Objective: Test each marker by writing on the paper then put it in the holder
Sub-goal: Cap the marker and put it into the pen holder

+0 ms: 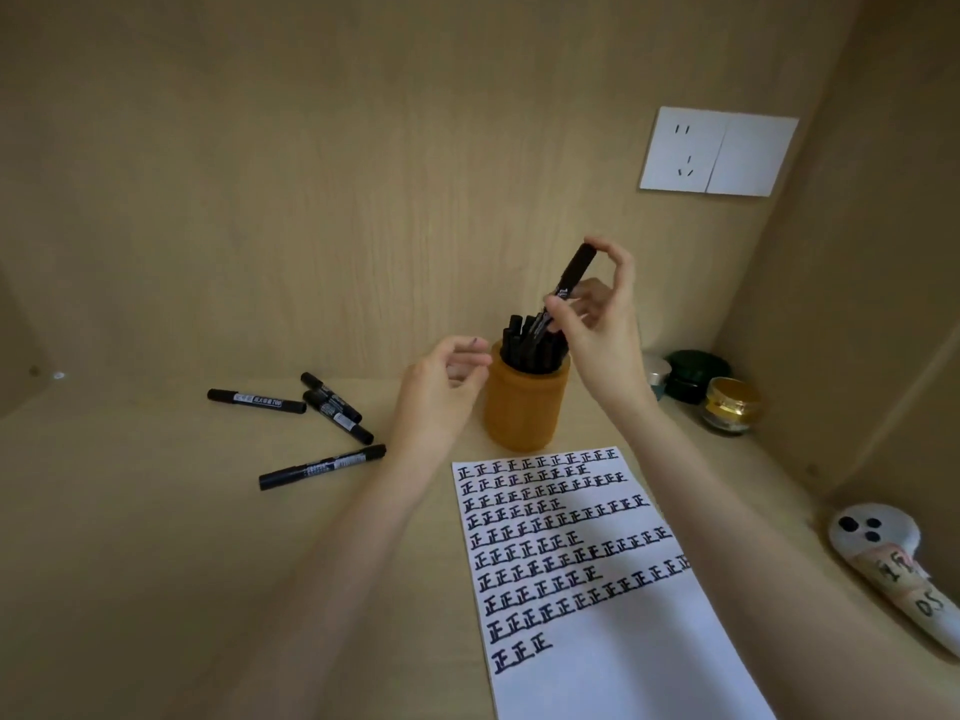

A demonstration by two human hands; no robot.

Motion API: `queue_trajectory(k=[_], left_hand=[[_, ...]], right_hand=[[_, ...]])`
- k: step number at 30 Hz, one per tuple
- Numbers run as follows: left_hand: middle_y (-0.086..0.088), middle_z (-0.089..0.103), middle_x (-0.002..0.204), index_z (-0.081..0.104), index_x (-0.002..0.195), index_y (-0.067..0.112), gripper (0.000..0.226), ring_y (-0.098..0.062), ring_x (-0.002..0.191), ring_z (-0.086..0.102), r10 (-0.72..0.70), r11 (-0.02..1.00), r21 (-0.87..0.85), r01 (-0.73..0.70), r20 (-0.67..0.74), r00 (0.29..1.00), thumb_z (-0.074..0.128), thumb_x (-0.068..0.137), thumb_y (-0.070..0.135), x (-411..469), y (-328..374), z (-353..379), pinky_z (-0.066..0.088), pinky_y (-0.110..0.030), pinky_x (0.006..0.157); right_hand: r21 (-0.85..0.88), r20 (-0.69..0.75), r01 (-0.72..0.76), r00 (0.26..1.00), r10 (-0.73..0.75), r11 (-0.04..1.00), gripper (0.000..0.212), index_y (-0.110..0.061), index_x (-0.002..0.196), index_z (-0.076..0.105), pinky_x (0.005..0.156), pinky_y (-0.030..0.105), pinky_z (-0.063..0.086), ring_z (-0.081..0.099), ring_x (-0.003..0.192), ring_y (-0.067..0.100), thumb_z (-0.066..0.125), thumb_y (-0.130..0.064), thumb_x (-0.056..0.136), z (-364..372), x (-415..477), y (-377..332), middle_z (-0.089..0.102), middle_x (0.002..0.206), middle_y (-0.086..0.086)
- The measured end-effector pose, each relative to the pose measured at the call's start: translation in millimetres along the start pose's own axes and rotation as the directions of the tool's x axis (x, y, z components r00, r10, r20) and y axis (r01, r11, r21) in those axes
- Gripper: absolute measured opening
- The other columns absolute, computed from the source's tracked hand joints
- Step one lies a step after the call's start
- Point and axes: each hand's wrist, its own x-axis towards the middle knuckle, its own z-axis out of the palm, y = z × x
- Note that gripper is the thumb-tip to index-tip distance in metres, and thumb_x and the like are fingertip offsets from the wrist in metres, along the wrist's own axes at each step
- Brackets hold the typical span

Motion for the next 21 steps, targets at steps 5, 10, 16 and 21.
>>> queue_trajectory(k=[5,10,16,21], left_hand=[[0.006,0.062,0.112,0.056,0.12,0.016,0.034,-0.003,0.091,0.057,-0.009,0.999,0.053,0.009,0.003,1.0,0.061,0.088,0.008,23.9,-14.3,18.5,0.045,-0.015,0.084],[-0.001,0.058,0.125,0.049,0.131,0.011,0.046,-0.011,0.109,0.056,-0.027,0.997,0.071,0.023,0.059,0.998,0.062,0.088,0.009,42.2,-19.3,32.9,0.045,-0.031,0.1],[-0.005,0.058,0.127,0.048,0.133,0.009,0.045,-0.014,0.112,0.056,-0.054,0.997,0.05,0.051,0.066,0.996,0.059,0.089,0.006,54.5,-23.5,49.7,0.043,-0.025,0.098],[-0.004,0.061,0.123,0.054,0.128,0.007,0.038,-0.006,0.1,0.054,-0.062,0.998,0.018,0.061,0.035,0.997,0.055,0.09,0.002,55.9,-23.7,56.2,0.041,-0.015,0.088]], right_hand=[[0.009,-0.048,0.049,0.998,-0.048,0.999,0.052,-0.021,0.134,0.033,0.071,0.014,0.05,0.066,0.077,0.016,0.059,-0.007,0.092,11.2,39.4,17.1,0.064,0.088,0.015],[-0.084,0.001,0.038,0.999,-0.038,0.996,0.051,-0.028,0.134,0.033,0.073,0.03,0.055,0.065,0.077,0.019,0.058,-0.012,0.093,15.4,51.0,34.6,0.064,0.088,0.012],[-0.169,0.079,0.004,0.997,0.01,0.986,0.048,-0.033,0.131,0.034,0.071,0.04,0.057,0.065,0.074,0.017,0.057,-0.017,0.093,14.4,56.5,47.7,0.065,0.084,0.007],[-0.171,0.148,0.012,0.989,0.014,0.985,0.046,-0.033,0.131,0.033,0.075,0.044,0.056,0.067,0.074,0.019,0.056,-0.017,0.094,12.8,61.3,55.8,0.067,0.079,0.005]])
